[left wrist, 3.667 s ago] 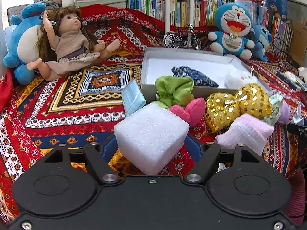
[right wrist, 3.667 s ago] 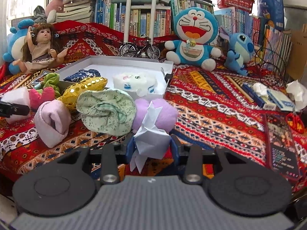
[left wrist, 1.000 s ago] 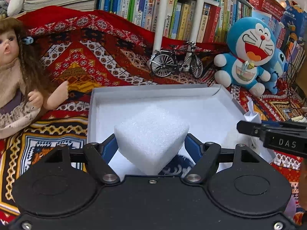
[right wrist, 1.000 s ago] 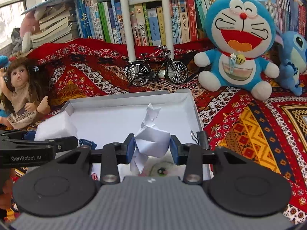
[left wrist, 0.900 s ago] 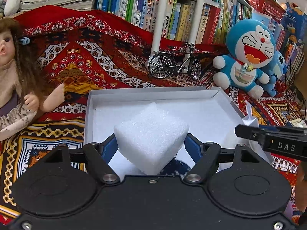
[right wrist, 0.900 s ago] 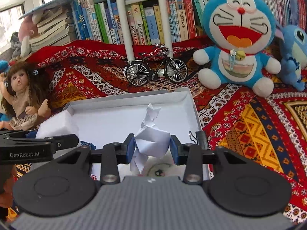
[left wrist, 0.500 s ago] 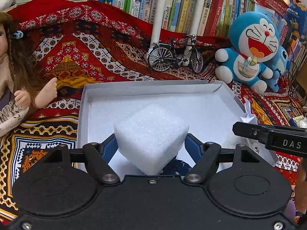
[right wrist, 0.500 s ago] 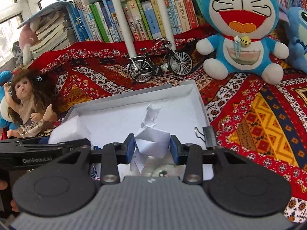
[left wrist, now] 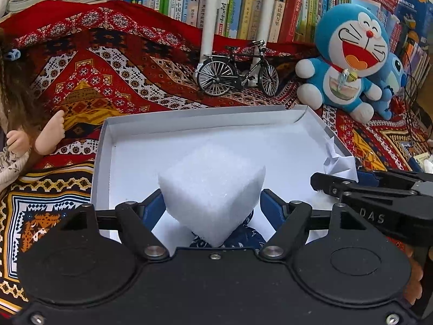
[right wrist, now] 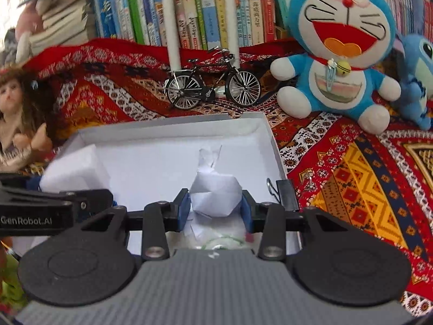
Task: Organize soft objects
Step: 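Open the left tool to drop the foam cube while the right tool releases the origami into the box, then withdraw both tools from the box back toward the pile, then lower the left tool toward the plaid box while the right tool approaches the purple heart plush, then grasp the small plaid box with the left tool while the right tool grasps the purple heart plush, then carry the plaid box with the left tool while the right tool carries the purple heart into the box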
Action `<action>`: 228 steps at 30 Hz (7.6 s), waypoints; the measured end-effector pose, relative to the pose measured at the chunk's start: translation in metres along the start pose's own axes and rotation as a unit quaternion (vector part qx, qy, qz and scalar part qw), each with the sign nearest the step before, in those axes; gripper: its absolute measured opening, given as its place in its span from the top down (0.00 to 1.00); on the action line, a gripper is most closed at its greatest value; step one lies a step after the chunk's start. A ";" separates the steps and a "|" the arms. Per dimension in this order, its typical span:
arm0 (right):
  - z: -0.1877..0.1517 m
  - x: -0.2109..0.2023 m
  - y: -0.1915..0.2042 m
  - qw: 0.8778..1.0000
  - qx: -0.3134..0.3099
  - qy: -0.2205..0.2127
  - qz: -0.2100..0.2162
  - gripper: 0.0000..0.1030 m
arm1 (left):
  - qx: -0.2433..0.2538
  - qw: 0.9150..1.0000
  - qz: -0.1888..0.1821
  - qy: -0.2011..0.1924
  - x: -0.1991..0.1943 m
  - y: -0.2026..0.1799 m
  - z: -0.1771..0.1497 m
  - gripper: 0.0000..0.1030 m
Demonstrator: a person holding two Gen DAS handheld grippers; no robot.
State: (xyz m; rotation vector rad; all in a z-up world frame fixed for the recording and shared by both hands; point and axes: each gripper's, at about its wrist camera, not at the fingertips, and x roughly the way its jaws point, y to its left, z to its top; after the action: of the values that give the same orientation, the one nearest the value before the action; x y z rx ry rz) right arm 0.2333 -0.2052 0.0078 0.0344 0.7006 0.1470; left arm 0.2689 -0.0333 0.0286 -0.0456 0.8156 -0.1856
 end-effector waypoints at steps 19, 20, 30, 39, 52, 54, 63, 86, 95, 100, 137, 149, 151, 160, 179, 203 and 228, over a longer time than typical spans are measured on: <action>0.001 -0.020 0.000 1.000 0.000 -0.011 0.013 0.33 | 0.016 1.000 -0.002 -0.005 -0.016 -0.008 -0.003 0.16; 0.002 -0.023 0.000 1.000 0.000 -0.014 0.014 0.31 | 0.019 1.000 -0.003 -0.008 -0.020 -0.009 -0.004 0.15; -0.006 -0.073 0.007 0.998 -0.011 -0.060 0.018 0.17 | 0.026 0.999 -0.018 -0.042 -0.069 -0.011 -0.018 0.11; -0.033 -0.116 0.011 0.994 -0.005 -0.102 0.029 0.13 | 0.027 0.996 -0.038 -0.077 -0.115 -0.016 -0.049 0.09; -0.077 -0.153 0.016 0.988 -0.006 -0.151 0.021 0.00 | 0.017 0.992 -0.037 -0.121 -0.155 -0.014 -0.092 0.06; -0.083 -0.158 0.017 0.987 -0.007 -0.161 0.023 0.00 | 0.020 0.991 -0.033 -0.128 -0.160 -0.014 -0.099 0.06; -0.106 -0.166 0.020 0.983 -0.015 -0.181 0.018 0.00 | 0.036 0.988 -0.014 -0.149 -0.173 -0.014 -0.123 0.04; -0.149 -0.172 0.027 0.980 -0.004 -0.200 0.015 0.00 | 0.055 0.989 0.000 -0.141 -0.178 -0.015 -0.163 0.02; -0.163 -0.179 0.031 0.978 0.000 -0.208 0.025 0.00 | 0.057 0.989 -0.001 -0.139 -0.181 -0.012 -0.175 0.02; -0.171 -0.182 0.034 0.978 -0.005 -0.207 0.030 0.00 | 0.056 0.989 0.001 -0.138 -0.182 -0.011 -0.180 0.02; -0.187 -0.187 -0.028 0.976 0.052 -0.171 -0.126 0.14 | 0.004 0.993 0.087 -0.083 -0.173 0.044 -0.188 0.43; -0.188 -0.180 -0.020 0.975 0.033 -0.160 -0.148 0.26 | -0.034 0.992 0.106 -0.065 -0.146 0.043 -0.184 0.48; -0.188 -0.181 -0.019 0.976 0.032 -0.161 -0.146 0.26 | -0.036 0.991 0.109 -0.067 -0.144 0.042 -0.183 0.48; -0.188 -0.180 -0.015 0.977 0.033 -0.165 -0.131 0.26 | -0.036 0.989 0.123 -0.069 -0.134 0.038 -0.179 0.48; -0.181 -0.159 0.003 0.983 0.014 -0.154 -0.095 0.23 | -0.033 0.991 0.112 -0.071 -0.136 0.040 -0.179 0.58; -0.176 -0.140 0.007 0.989 0.007 -0.130 -0.070 0.21 | -0.019 0.991 0.117 -0.068 -0.133 0.037 -0.180 0.57; -0.173 -0.153 -0.001 0.989 0.026 -0.129 -0.073 0.32 | -0.021 0.989 0.115 -0.087 -0.151 0.043 -0.175 0.59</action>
State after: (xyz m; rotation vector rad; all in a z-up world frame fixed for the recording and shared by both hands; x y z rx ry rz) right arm 0.0063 -0.2314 -0.0269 0.0504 0.4466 -0.0163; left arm 0.0463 0.0422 0.0126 -0.0080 0.6440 0.0526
